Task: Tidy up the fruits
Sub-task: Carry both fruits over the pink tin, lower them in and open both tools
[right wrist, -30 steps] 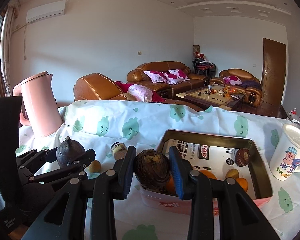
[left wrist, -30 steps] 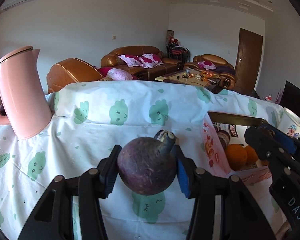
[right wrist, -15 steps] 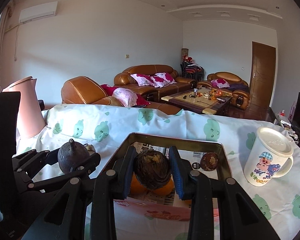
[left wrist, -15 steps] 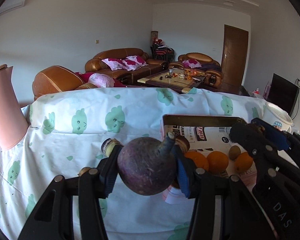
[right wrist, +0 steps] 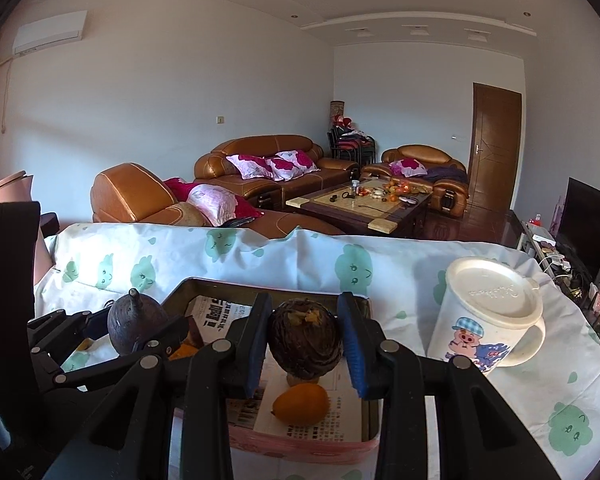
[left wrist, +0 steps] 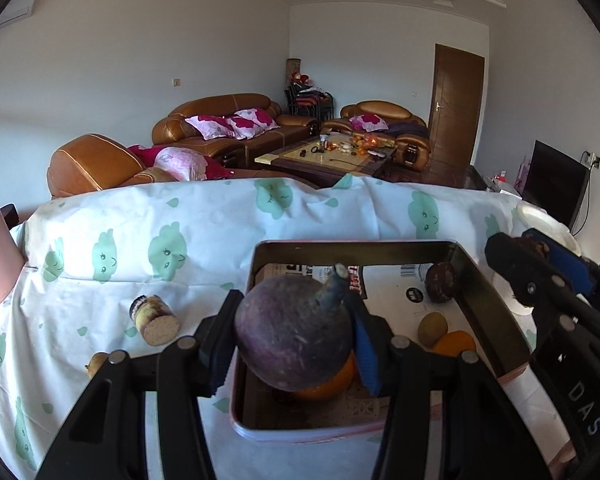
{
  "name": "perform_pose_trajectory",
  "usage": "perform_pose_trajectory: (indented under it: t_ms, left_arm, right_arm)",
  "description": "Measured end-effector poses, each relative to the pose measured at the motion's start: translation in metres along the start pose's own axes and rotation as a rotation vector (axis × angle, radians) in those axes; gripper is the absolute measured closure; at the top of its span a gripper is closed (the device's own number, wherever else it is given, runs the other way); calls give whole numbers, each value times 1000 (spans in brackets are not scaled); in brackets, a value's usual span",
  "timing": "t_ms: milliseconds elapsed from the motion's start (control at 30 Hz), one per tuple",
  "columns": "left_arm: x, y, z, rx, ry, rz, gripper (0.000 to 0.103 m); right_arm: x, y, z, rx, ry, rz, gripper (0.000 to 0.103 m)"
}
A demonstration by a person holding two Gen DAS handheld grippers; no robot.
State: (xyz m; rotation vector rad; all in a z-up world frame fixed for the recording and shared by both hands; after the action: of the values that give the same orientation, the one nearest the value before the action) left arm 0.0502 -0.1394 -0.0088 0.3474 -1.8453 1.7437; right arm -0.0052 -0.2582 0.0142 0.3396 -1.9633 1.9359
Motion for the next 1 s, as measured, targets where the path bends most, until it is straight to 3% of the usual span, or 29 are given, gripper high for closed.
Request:
perform_pose_trajectory:
  t_ms: [567, 867, 1000]
  left_arm:
    - [-30, -7, 12, -16, 10, -59, 50]
    - [-31, -6, 10, -6, 18, -60, 50]
    - [-27, -5, 10, -6, 16, -36, 42]
  right_arm:
    - [-40, 10, 15, -58, 25, -114, 67]
    - [-55, 17, 18, -95, -69, -183, 66]
    - [-59, 18, 26, -175, -144, -206, 66]
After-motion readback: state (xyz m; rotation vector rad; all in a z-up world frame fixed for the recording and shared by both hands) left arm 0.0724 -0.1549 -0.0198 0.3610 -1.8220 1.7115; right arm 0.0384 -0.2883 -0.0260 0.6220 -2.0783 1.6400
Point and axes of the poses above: each gripper's, at about its wrist camera, not at the fingertips, and x roughly against the way its jaws point, z to its right, y to its underside, the point moved 1 cm from there along -x, roughly the way its jaws point, and after that the axes turned 1 degree about -x, right-handed, at the moved point
